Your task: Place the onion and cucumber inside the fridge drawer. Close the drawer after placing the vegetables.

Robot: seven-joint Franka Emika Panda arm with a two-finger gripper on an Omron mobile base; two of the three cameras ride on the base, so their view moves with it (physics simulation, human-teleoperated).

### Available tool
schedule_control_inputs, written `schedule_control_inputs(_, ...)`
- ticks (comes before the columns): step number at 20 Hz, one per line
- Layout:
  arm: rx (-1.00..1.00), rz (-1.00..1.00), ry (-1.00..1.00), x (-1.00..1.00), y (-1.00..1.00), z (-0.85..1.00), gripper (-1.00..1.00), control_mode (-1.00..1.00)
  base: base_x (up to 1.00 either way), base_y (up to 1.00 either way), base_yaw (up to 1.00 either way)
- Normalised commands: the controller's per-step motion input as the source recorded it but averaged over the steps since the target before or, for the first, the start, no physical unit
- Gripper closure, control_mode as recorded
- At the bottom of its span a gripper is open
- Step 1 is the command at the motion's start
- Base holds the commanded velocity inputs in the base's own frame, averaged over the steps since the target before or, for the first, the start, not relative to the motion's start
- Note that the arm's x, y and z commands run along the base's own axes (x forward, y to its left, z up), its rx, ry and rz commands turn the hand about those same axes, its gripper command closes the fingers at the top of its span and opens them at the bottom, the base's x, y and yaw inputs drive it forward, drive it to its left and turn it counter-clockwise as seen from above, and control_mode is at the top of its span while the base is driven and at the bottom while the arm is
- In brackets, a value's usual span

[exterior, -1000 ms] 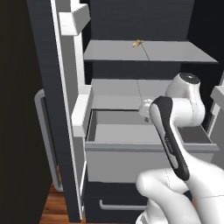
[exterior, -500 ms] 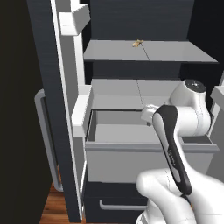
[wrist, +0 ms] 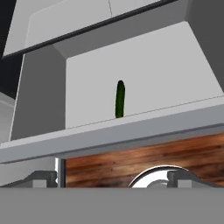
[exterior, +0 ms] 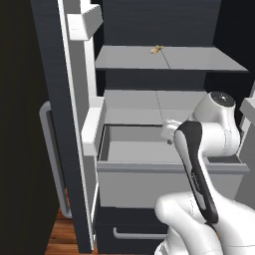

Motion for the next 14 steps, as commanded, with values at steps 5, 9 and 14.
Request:
schedule_control_inputs(5, 0.00, 0.00, 0.00, 0.00, 0.00, 0.00, -1.00, 1.00, -0.85, 0.00, -0.06)
schedule_control_inputs(9, 0.00, 0.00, 0.00, 0.00, 0.00, 0.00, -1.00, 1.00, -1.00, 0.21, -0.19)
schedule_control_inputs(14, 0.00, 0.00, 0.00, 0.00, 0.00, 0.00, -1.00, 1.00, -0.93, 0.27, -0.35)
